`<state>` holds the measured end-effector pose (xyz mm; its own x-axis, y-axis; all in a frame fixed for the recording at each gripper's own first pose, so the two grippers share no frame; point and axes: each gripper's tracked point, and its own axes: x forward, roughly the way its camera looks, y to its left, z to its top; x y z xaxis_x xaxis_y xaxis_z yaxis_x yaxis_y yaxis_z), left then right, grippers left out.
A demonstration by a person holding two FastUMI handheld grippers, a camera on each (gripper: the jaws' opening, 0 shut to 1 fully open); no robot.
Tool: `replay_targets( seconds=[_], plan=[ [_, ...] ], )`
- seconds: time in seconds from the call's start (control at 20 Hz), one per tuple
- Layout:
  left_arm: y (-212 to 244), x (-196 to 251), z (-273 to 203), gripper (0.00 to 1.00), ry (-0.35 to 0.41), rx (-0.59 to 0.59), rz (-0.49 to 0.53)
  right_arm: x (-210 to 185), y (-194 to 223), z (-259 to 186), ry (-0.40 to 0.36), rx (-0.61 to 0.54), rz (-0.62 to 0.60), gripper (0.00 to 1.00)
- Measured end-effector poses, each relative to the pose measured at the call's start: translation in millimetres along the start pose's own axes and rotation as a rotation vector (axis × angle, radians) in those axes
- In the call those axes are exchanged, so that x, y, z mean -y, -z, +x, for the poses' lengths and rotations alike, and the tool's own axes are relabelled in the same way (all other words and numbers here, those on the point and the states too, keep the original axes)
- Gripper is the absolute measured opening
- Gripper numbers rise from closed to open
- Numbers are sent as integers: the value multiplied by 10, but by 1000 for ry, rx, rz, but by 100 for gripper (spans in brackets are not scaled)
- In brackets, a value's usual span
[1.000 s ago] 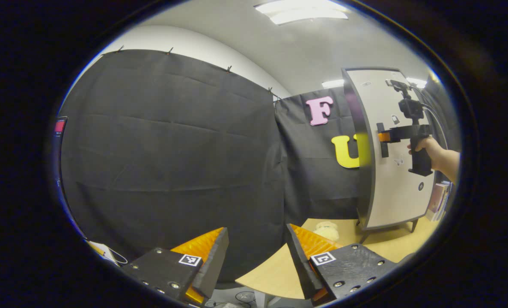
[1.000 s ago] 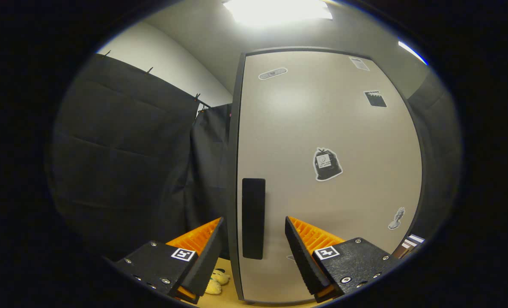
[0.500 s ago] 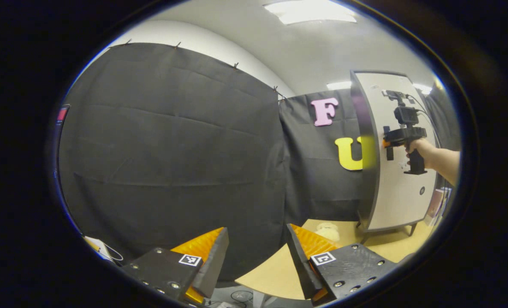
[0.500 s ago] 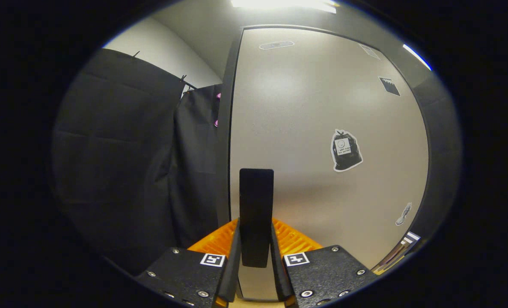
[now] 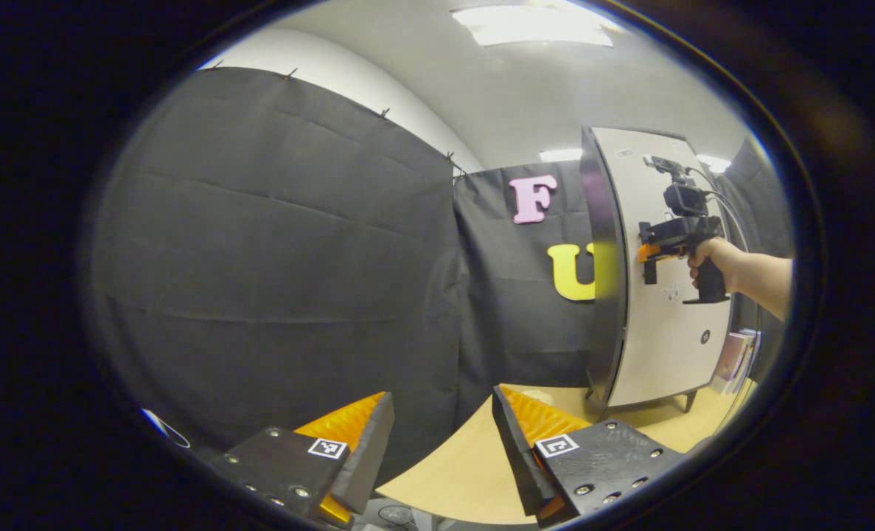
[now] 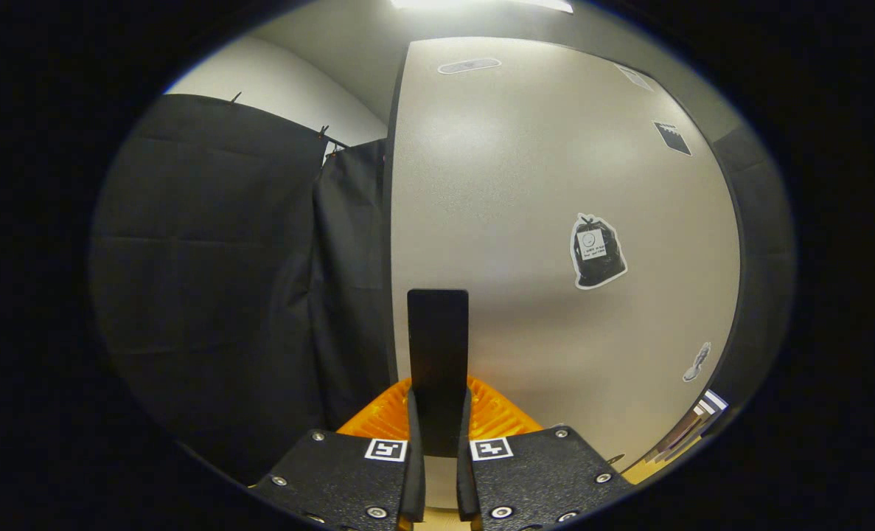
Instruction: Open the cabinet door with the right hand, grasp the bottle in the cabinet with the left hand and place it on the coaster, then close the cabinet door with the right hand.
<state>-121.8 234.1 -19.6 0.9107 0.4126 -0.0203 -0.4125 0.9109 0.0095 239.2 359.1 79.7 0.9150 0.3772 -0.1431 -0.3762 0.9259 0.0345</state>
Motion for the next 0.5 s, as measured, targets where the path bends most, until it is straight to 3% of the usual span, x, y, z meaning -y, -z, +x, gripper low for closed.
replay_targets(
  seconds=[0.2, 0.5],
  plan=[
    [9, 240, 70, 82, 57, 4, 2, -54, -39, -175, -42, 4, 10, 17],
    [-65, 573, 159, 81, 137, 21, 9, -14, -15, -273, -88, 1, 12, 17]
  ],
)
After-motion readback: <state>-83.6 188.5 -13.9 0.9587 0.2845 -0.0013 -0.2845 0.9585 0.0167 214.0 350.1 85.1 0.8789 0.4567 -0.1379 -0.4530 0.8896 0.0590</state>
